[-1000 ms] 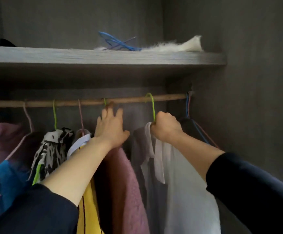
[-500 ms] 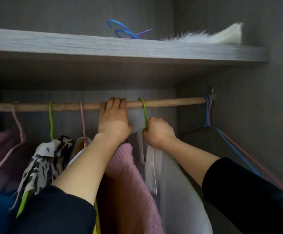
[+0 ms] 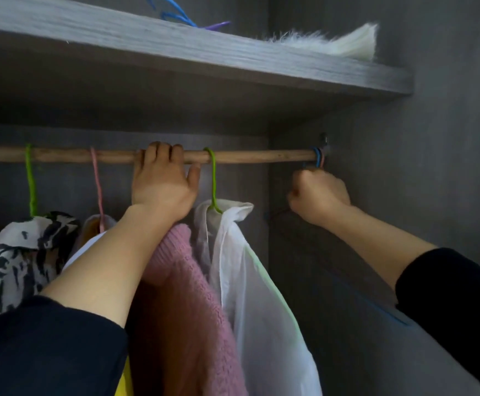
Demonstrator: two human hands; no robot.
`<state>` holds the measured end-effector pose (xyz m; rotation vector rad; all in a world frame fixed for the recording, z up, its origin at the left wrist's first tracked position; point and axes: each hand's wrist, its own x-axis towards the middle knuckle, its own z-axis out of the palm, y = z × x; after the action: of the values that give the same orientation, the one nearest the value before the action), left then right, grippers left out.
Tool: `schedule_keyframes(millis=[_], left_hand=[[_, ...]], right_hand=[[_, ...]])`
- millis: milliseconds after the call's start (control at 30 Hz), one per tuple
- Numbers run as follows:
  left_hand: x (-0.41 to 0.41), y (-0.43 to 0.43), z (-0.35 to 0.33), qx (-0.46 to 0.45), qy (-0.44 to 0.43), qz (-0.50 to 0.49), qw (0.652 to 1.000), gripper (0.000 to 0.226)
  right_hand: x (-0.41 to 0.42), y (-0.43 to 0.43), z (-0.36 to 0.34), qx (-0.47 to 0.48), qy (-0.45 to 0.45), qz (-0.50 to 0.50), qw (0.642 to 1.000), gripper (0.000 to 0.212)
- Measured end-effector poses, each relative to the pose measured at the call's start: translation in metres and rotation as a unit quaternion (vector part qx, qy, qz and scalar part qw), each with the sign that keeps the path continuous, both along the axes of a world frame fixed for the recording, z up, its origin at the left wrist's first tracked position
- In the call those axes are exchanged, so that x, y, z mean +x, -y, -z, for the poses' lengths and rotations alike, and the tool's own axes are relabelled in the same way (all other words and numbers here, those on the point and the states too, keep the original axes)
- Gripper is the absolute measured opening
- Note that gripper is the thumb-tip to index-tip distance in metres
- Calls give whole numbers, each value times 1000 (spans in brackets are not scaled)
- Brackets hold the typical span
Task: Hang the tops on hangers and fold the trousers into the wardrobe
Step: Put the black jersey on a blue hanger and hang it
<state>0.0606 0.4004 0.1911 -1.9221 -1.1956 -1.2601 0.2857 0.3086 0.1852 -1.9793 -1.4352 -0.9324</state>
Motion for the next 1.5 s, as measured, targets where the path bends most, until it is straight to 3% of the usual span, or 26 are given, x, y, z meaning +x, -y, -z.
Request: schedule_keyframes(millis=[100, 233, 433, 600, 733, 1000, 1300, 1500], left_hand=[[1, -1, 1, 2, 0, 0, 1000, 45], [1, -4, 1, 4, -1, 0, 1000, 47], [-2, -7, 1, 6, -4, 17, 1000, 48], [-1, -8, 2, 0, -9, 18, 1000, 49], [-1, -8, 4, 1, -9, 21, 1000, 50], [-1, -5, 4, -15, -11, 31, 999, 55], [3, 80, 32, -83, 20, 96, 992, 60], [34, 185, 73, -76, 34, 194, 977, 54]], right_hand=[[24, 7, 9, -58, 79, 99, 990, 38], [37, 10, 12, -94, 108, 144, 979, 31], [28, 9, 3, -27, -40, 88, 995, 32], [14, 3, -7, 30, -199, 12, 979, 27], [5, -5, -7, 61, -230, -73, 969, 9], [-17, -1, 19, 94, -236, -143, 957, 40], [-35, 107, 48, 32, -287, -167, 943, 36], [-22, 239, 74, -5, -292, -121, 949, 53]])
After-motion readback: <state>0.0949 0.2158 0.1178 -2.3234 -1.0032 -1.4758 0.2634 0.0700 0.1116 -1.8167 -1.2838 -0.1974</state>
